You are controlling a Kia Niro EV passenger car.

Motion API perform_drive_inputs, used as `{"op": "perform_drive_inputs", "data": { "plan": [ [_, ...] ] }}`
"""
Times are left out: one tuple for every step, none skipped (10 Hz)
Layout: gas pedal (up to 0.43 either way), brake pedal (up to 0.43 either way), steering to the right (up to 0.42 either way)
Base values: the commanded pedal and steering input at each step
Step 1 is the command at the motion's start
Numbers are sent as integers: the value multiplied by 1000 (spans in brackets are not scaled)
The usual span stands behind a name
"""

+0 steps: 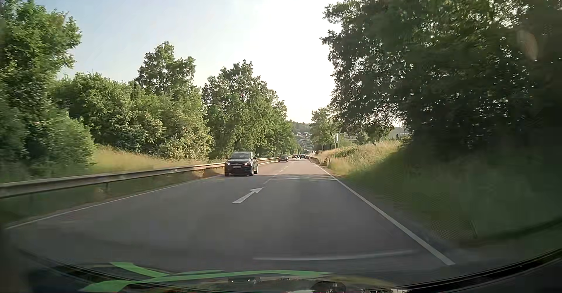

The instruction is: Follow the waypoints while adhering to traffic rules and regulations

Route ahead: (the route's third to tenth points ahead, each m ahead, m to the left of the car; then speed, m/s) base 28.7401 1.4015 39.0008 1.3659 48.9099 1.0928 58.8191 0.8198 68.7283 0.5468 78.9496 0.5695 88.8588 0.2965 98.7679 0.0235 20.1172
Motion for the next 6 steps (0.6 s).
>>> {"op": "perform_drive_inputs", "data": {
  "plan": [
    [67,0,3],
    [67,0,3],
    [67,0,3],
    [67,0,3],
    [47,0,3],
    [39,0,3]
  ]
}}
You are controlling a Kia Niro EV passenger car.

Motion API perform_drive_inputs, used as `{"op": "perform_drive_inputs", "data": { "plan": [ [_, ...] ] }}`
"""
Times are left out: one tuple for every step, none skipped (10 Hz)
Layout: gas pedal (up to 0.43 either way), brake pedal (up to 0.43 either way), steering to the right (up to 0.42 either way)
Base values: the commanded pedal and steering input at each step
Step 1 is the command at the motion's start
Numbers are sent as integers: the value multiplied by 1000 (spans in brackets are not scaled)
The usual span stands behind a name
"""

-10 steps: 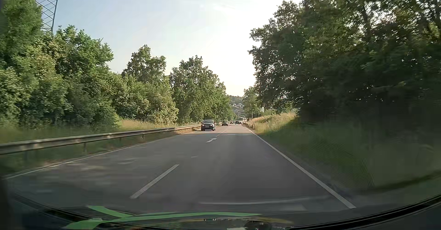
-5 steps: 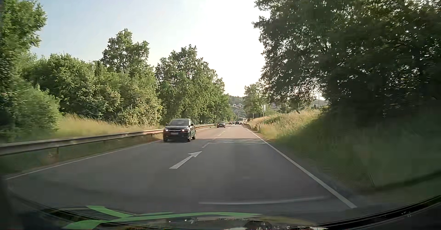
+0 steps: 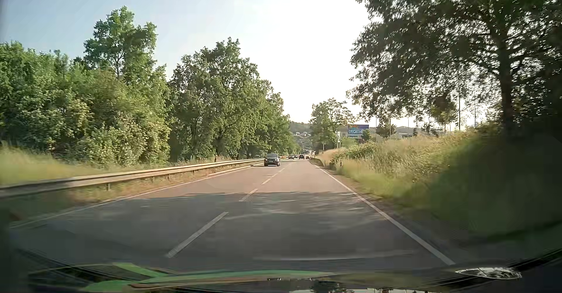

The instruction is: Follow the waypoints while adhering to traffic rules and regulations

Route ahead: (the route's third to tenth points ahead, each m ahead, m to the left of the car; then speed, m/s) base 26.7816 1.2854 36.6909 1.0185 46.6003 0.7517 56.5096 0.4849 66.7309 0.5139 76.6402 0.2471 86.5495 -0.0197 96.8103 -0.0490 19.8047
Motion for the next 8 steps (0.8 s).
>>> {"op": "perform_drive_inputs", "data": {
  "plan": [
    [39,0,3],
    [39,0,3],
    [39,0,3],
    [39,0,3],
    [39,0,3],
    [39,0,3],
    [39,0,3],
    [39,0,3]
  ]
}}
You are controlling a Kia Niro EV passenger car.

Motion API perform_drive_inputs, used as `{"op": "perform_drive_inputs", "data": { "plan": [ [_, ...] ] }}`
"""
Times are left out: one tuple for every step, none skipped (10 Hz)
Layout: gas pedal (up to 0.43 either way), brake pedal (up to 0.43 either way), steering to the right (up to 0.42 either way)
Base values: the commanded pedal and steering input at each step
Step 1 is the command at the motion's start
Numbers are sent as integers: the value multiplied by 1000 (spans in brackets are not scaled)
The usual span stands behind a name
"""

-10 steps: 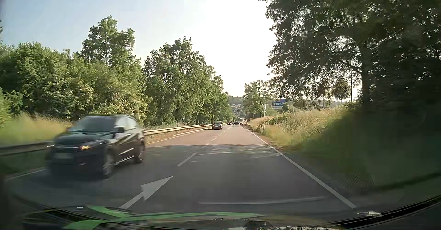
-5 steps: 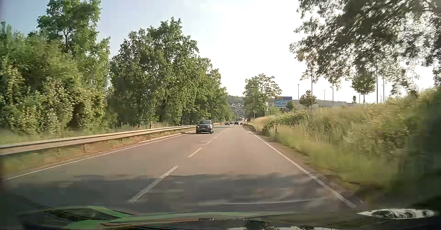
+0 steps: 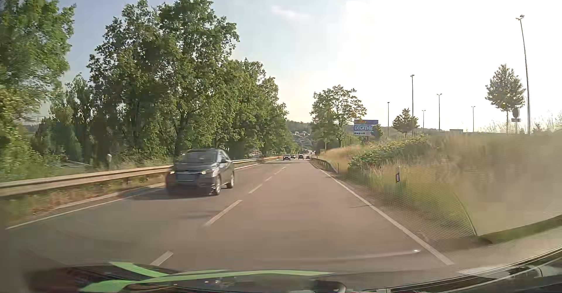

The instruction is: Follow the waypoints while adhering to traffic rules and regulations

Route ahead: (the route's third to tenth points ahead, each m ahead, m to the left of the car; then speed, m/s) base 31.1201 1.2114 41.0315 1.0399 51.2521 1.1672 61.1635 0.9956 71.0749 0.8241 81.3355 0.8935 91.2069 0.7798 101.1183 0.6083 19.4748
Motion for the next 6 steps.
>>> {"op": "perform_drive_inputs", "data": {
  "plan": [
    [39,0,3],
    [39,0,3],
    [39,0,3],
    [47,0,3],
    [47,0,3],
    [47,0,3]
  ]
}}
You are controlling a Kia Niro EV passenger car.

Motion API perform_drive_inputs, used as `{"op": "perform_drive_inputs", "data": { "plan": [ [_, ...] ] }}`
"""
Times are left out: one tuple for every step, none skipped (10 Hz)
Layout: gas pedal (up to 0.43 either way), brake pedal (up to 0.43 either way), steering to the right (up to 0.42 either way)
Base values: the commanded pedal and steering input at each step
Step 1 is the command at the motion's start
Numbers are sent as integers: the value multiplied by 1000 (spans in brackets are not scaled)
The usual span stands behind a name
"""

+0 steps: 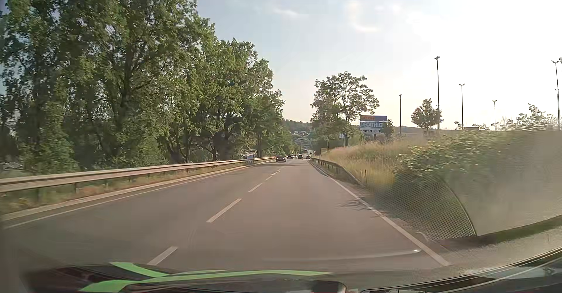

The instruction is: Follow the waypoints while adhering to traffic rules and regulations

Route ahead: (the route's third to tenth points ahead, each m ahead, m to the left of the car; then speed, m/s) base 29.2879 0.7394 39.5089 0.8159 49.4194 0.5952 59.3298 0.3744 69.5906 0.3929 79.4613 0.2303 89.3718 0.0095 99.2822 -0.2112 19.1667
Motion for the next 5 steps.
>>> {"op": "perform_drive_inputs", "data": {
  "plan": [
    [47,0,3],
    [47,0,3],
    [47,0,3],
    [47,0,3],
    [47,0,3]
  ]
}}
